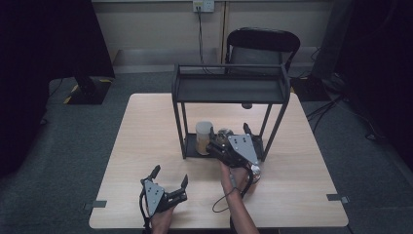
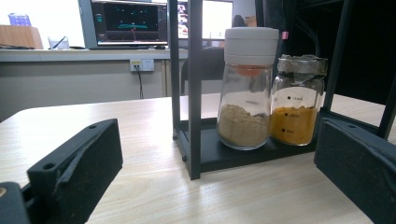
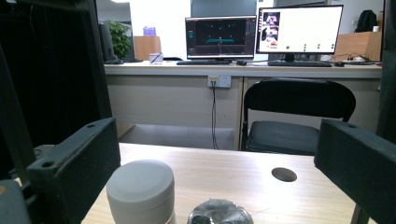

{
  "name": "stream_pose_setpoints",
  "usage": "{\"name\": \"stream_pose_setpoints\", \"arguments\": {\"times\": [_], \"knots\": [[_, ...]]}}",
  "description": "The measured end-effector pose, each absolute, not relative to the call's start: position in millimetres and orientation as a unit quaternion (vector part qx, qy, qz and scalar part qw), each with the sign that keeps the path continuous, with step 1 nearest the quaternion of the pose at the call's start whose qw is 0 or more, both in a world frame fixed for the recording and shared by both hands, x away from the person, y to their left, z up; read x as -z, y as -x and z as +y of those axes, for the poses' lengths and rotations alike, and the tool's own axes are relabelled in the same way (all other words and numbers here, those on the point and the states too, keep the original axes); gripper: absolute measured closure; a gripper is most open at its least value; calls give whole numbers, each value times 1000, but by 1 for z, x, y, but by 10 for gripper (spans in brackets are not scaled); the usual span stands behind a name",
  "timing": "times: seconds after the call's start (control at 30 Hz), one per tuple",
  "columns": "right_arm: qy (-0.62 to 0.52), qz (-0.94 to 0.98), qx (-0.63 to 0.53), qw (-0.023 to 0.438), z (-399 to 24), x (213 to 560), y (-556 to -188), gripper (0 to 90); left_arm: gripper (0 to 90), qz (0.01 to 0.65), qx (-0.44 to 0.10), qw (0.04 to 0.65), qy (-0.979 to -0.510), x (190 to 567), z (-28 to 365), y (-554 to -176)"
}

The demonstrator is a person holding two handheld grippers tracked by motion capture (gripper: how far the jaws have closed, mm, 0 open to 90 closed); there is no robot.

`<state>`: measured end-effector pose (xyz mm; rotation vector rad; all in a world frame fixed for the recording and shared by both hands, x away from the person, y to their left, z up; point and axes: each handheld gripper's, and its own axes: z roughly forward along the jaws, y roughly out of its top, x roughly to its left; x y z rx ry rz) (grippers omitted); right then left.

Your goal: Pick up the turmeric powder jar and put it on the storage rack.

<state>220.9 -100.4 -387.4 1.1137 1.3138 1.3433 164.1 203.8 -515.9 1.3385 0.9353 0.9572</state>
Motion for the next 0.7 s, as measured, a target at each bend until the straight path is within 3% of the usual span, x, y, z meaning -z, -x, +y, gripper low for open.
{"name": "stream_pose_setpoints", "arguments": {"times": [0.7], "knots": [[-449, 530, -550, 464, -136, 386, -198, 0, 5, 401, -410, 584, -574, 516, 204, -164]]}}
